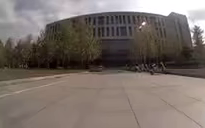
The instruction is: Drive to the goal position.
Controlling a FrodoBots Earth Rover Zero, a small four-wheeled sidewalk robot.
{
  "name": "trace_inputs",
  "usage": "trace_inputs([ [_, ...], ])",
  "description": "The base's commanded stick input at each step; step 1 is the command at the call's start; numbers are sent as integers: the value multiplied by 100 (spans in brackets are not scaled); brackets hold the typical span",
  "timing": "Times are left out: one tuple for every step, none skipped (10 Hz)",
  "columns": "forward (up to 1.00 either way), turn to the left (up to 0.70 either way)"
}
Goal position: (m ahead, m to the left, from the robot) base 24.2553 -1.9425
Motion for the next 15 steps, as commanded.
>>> trace_inputs([
  [100,0],
  [100,-6],
  [100,-37],
  [100,-38],
  [100,-38],
  [100,-39],
  [100,-40],
  [100,-40],
  [100,-40],
  [100,-8],
  [100,0],
  [100,0],
  [100,0],
  [100,0],
  [100,0],
])
